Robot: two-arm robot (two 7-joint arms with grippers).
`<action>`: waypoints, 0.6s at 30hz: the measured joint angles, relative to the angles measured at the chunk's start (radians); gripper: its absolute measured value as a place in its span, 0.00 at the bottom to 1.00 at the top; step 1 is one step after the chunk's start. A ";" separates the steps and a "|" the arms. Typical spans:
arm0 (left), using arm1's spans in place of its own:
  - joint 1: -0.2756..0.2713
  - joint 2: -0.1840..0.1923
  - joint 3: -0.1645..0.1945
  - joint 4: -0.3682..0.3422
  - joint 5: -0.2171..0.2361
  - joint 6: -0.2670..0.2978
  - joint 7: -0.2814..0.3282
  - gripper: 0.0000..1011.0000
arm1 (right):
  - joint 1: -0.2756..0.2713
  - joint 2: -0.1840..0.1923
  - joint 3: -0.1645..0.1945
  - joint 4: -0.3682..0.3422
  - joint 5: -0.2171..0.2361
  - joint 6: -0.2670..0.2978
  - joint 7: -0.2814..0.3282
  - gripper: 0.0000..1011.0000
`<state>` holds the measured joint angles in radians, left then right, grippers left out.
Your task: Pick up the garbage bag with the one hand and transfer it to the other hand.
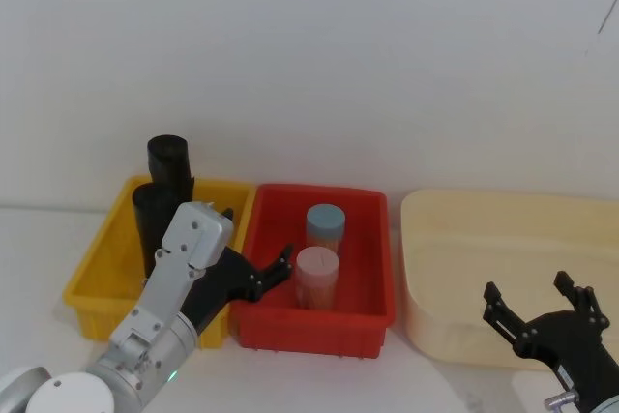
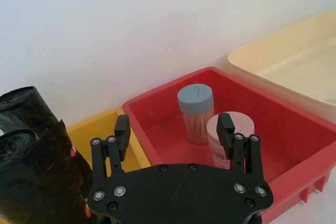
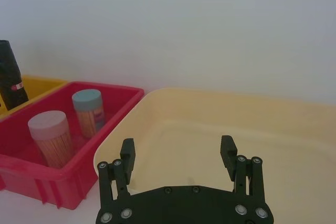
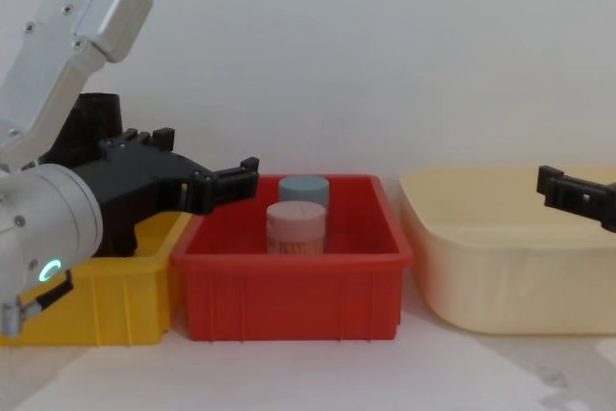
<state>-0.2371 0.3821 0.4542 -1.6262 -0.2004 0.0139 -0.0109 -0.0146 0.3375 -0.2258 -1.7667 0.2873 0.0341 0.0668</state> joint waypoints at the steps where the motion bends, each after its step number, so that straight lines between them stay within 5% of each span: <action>1: 0.000 0.000 0.000 0.000 0.000 0.000 0.000 0.99 | 0.000 0.000 0.000 0.000 0.000 0.000 0.000 0.99; 18: 0.000 0.000 0.000 0.000 0.000 0.000 0.000 0.99 | 0.000 0.000 0.000 0.000 0.000 0.000 0.000 0.99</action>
<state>-0.2371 0.3821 0.4542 -1.6262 -0.2004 0.0138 -0.0109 -0.0146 0.3374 -0.2258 -1.7668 0.2873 0.0340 0.0668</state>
